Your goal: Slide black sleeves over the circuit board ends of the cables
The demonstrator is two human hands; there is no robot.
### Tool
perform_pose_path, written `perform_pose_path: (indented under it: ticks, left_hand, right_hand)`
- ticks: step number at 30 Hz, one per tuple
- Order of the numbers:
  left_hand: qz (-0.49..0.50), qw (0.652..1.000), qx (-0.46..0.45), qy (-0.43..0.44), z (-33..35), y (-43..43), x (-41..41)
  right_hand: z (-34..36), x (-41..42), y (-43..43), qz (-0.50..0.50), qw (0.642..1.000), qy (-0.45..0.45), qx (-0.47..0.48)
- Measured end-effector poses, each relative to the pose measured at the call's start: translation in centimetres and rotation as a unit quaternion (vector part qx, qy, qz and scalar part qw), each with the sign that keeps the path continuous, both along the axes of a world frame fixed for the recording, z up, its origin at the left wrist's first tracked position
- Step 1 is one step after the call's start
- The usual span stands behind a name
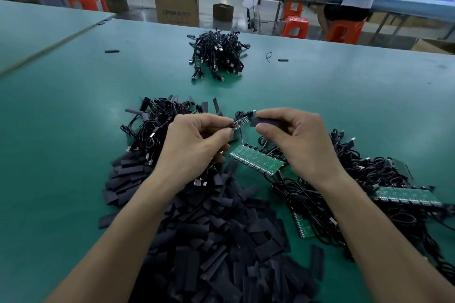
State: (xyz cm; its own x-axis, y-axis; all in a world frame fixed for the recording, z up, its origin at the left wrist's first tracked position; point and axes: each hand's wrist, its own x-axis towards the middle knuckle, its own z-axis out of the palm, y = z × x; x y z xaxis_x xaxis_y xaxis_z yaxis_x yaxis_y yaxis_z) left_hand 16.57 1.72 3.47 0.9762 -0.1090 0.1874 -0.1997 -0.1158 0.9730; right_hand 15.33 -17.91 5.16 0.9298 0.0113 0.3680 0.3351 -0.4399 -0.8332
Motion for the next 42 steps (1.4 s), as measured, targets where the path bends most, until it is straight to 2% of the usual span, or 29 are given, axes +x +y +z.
perform_pose_path:
  ticks: [14,24,33,42]
  left_hand:
    - [0.001,1.000,0.024,-0.012,0.0,-0.2,-0.1]
    - [-0.039,0.999,-0.002,-0.002,-0.3,0.1,0.2]
    - [-0.080,0.996,0.029,0.015,-0.1,1.0,0.7]
    - [-0.118,0.992,0.051,0.021,0.1,1.2,0.6]
  right_hand:
    - [-0.4,0.1,-0.1,-0.025,0.999,-0.030,0.038]
    - [-0.3,0.1,-0.2,0.017,0.999,0.003,0.045]
    - [-0.1,0.2,-0.3,0.047,0.998,0.020,0.030]
    - [0.1,0.4,-0.3,0.138,0.989,0.061,0.009]
